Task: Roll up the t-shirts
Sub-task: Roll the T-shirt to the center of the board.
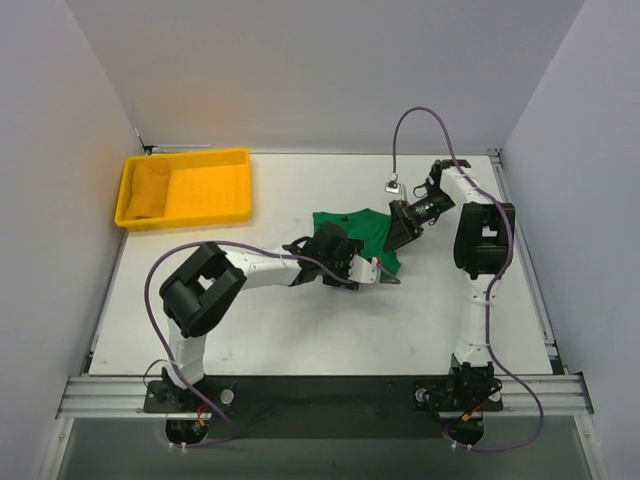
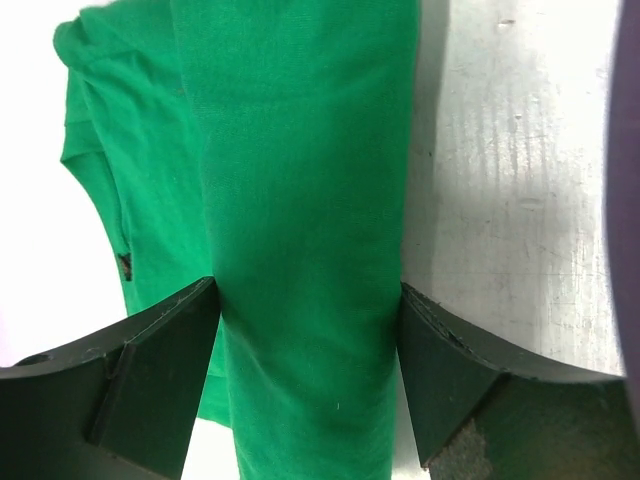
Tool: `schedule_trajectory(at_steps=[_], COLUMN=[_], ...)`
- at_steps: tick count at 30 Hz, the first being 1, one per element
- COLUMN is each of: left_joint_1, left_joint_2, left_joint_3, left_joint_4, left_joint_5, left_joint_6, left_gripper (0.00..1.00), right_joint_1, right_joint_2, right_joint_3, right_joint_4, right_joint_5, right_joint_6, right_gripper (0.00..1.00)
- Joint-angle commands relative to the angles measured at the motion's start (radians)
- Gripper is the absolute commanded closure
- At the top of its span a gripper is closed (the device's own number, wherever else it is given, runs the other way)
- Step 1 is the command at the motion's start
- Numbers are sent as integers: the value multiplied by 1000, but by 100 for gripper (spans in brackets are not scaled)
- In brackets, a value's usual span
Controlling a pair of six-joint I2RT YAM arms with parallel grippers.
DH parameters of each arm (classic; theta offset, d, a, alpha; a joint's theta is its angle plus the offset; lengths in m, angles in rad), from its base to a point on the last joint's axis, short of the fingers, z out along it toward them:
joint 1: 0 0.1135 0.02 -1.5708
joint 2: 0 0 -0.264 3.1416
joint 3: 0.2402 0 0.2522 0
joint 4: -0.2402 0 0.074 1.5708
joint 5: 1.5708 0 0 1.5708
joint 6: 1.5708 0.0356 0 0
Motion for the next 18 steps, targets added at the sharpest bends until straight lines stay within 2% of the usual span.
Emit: schedule_trajectory(at_steps=[1,3,4,5,6,7,8,9,10,11,12,13,14,15,18], left_joint_1=[40,75,84,98,106,112,118,127,130,132,135,136,132,129,130], left_joint_2=[23,-10,-24,-38,-72,-93,-115,-156,-179,-196,-228,-244,-253,-251,-235], left_joint_3=[33,68,83,95,115,120,125,131,132,128,111,97,88,74,74], left_joint_4=[-243,-285,-355,-383,-410,-449,-464,-478,-495,-493,-475,-461,-440,-428,-403], left_joint_5=[13,56,114,132,147,173,185,191,195,192,188,184,182,169,162], left_joint_6=[-62,-92,-102,-114,-129,-163,-183,-201,-235,-255,-296,-310,-333,-347,-393], left_gripper=[49,43,39,37,35,22,3,2,3,3,3,3,3,3,3], right_joint_1=[10,-4,-8,-16,-22,-27,-27,-27,-27,-21,-1,36,68,97,208], right_joint_2=[-49,-108,-137,-210,-259,-313,-449,-529,-613,-777,-851,-960,-999,-1029,-1129], right_joint_3=[-47,-90,-149,-182,-223,-336,-405,-503,-598,-801,-899,-1070,-1126,-1163,-1254], right_joint_4=[12,110,159,207,346,429,539,795,950,1094,1386,1509,1634,1645,1513], right_joint_5=[-60,-53,-24,-10,10,60,103,154,214,378,450,516,536,540,472], right_joint_6=[-25,0,23,59,88,113,156,234,285,312,331,304,217,169,-35], right_gripper=[0,0,0,0,0,0,0,0,0,0,0,0,0,0,0])
